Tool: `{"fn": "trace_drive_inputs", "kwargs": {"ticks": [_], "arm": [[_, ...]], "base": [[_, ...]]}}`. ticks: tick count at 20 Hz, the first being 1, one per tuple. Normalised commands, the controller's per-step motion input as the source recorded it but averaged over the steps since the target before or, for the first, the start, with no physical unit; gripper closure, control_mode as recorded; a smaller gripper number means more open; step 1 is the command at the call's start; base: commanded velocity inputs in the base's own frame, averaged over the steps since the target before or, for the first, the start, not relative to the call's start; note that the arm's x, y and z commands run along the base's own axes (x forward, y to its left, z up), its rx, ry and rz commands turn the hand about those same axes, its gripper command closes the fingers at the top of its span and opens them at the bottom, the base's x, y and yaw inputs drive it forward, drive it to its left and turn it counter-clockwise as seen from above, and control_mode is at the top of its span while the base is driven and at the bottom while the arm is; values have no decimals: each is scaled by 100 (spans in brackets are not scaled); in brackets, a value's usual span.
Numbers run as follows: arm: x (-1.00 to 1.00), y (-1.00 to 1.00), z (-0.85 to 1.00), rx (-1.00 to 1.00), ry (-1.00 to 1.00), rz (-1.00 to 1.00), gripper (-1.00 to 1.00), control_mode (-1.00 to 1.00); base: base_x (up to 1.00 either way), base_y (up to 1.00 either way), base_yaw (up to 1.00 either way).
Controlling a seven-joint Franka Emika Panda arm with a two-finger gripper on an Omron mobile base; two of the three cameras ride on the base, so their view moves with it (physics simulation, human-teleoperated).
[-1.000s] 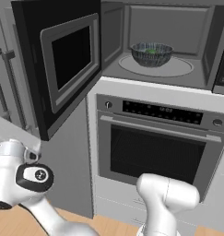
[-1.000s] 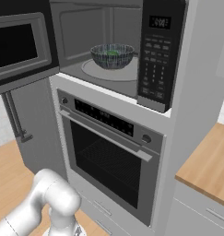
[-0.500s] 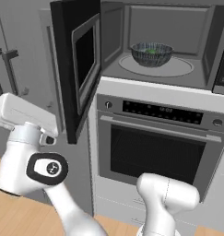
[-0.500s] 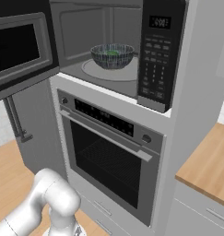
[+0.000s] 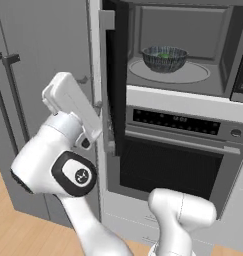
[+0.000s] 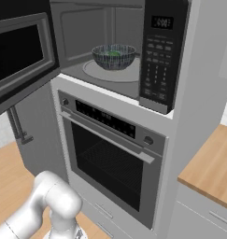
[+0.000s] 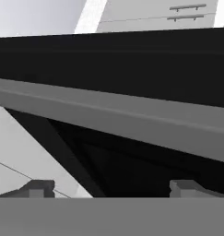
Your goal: Pick the broccoli from the sink and place it in the bowl. Then pick the bowl and place it in the microwave. Then close the microwave door and press the start button.
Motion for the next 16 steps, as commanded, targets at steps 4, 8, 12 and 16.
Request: {"fn": "trace_drive_inputs", "kwargs": {"ticks": [4,8,12,16], "arm": [[38,-100,0,41,0,-5,-100,-100],[33,-100,0,38,-1,-5,-100,-100],[9,-100,0,37,0,-8,-100,-100],[25,-100,0,31,0,-9,-100,-100]], "base": [[0,0,0],[0,0,0],[0,0,0],[0,0,0]]}}
